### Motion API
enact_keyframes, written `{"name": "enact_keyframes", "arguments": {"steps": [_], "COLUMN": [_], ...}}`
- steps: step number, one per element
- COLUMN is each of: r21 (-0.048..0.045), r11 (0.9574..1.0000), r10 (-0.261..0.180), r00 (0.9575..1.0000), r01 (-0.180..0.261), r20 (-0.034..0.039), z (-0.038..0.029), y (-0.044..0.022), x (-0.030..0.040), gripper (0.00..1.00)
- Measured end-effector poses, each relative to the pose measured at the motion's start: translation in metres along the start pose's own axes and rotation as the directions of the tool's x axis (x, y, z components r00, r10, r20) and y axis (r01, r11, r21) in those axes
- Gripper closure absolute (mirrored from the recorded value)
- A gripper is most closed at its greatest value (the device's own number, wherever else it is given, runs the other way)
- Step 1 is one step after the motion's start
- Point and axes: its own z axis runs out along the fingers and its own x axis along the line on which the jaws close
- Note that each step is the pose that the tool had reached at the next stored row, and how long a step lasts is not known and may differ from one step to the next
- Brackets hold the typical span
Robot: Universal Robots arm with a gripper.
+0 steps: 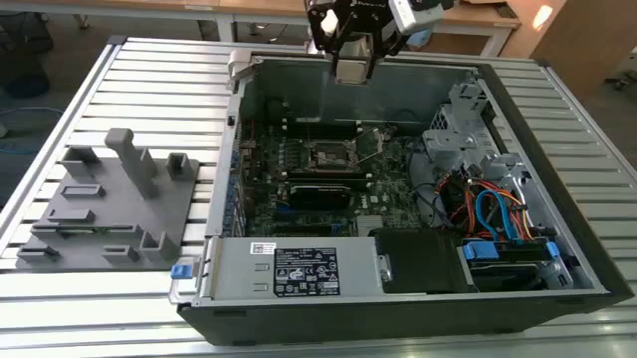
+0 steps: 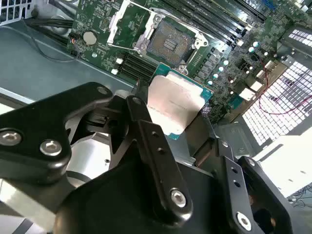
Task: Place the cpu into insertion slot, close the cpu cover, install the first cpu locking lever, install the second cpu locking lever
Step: 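Place the cpu into insertion slot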
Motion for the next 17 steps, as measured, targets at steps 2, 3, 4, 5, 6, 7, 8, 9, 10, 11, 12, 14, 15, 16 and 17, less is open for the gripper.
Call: {"name": "enact_keyframes", "arguments": {"steps": [2,3,4,5,6,7,8,9,10,11,12,14,15,16,17], "r21": [0.0000,0.0000,0.0000,0.0000,0.0000,0.0000,0.0000,0.0000,0.0000,-0.0001,0.0000,0.0000,0.0000,0.0000,0.0000], "r11": [1.0000,1.0000,1.0000,1.0000,1.0000,1.0000,1.0000,1.0000,1.0000,1.0000,1.0000,1.0000,1.0000,1.0000,1.0000], "r10": [0.000,0.000,0.000,0.000,0.000,0.000,0.000,0.000,0.000,0.000,0.000,0.000,0.000,0.000,0.000], "r00": [1.0000,1.0000,1.0000,1.0000,1.0000,1.0000,1.0000,1.0000,1.0000,1.0000,1.0000,1.0000,1.0000,1.0000,1.0000], "r01": [0.000,0.000,0.000,0.000,0.000,0.000,0.000,0.000,0.000,0.000,0.000,0.000,0.000,0.000,0.000], "r20": [0.0000,0.0000,0.0000,0.0000,0.0000,0.0000,0.0000,0.0000,0.0000,0.0000,0.0000,0.0000,0.0000,0.0000,0.0000], "z": [0.0000,0.0000,0.0000,0.0000,0.0000,0.0000,0.0000,0.0000,0.0000,0.0000,0.0000,0.0000,0.0000,0.0000,0.0000], "y": [0.0000,0.0000,0.0000,0.0000,0.0000,0.0000,0.0000,0.0000,0.0000,0.0000,0.0000,0.0000,0.0000,0.0000,0.0000], "x": [0.0000,0.0000,0.0000,0.0000,0.0000,0.0000,0.0000,0.0000,0.0000,0.0000,0.0000,0.0000,0.0000,0.0000,0.0000], "gripper": [0.46,0.46,0.46,0.46,0.46,0.46,0.46,0.46,0.46,0.46,0.46,0.46,0.46,0.46,0.46]}}
